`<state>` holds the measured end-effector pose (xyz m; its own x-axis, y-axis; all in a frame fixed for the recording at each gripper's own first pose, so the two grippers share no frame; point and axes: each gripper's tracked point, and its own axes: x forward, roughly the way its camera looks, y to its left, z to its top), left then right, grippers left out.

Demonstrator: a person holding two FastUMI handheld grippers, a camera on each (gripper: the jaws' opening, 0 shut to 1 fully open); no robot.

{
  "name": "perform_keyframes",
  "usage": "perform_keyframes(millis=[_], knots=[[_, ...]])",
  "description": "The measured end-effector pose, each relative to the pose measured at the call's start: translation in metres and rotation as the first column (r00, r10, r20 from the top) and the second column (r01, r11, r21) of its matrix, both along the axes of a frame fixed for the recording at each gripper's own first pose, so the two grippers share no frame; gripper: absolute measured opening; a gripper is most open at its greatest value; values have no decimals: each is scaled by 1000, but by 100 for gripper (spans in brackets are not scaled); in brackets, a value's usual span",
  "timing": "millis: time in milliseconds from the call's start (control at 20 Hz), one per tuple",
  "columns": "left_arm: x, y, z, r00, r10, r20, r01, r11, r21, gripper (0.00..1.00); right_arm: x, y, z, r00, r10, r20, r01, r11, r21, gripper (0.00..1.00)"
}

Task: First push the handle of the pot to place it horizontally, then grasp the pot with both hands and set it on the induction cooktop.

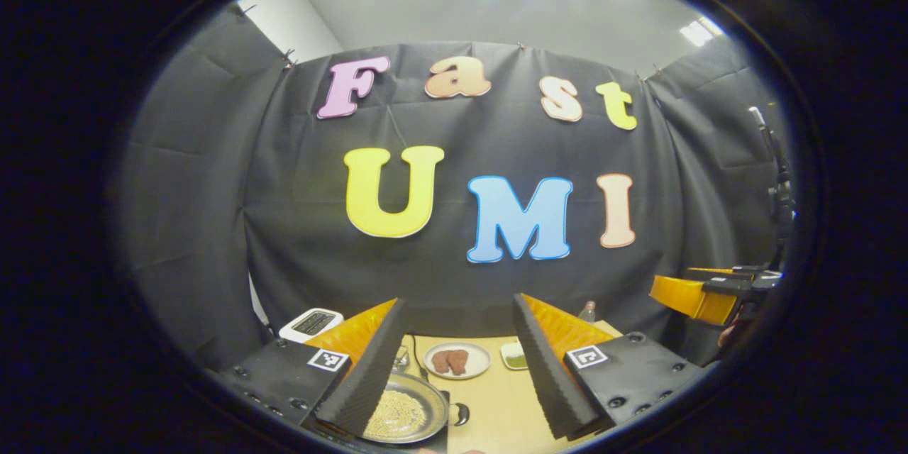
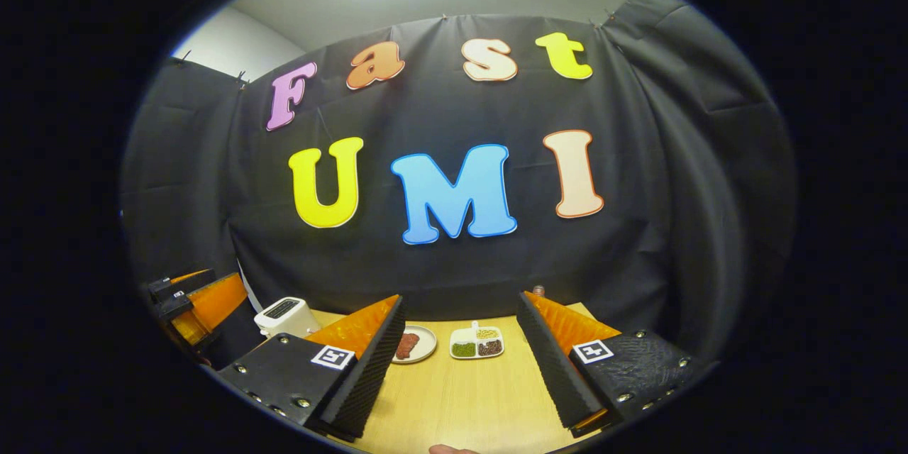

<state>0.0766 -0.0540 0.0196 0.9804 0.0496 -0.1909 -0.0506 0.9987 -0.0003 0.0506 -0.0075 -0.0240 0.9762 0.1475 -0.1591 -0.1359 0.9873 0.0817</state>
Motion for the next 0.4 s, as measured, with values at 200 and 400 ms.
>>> perform_keyframes(millis=[200, 400], knots=[[-16, -24, 10, 1000, 16, 14, -16, 1000, -5, 99, -10, -21, 7, 1000, 14, 15, -14, 1000, 12, 100], [-31, -38, 16, 1000, 11, 15, -11, 1000, -7, 96, -25, -32, 13, 1000, 7, 22, -7, 1000, 10, 96]])
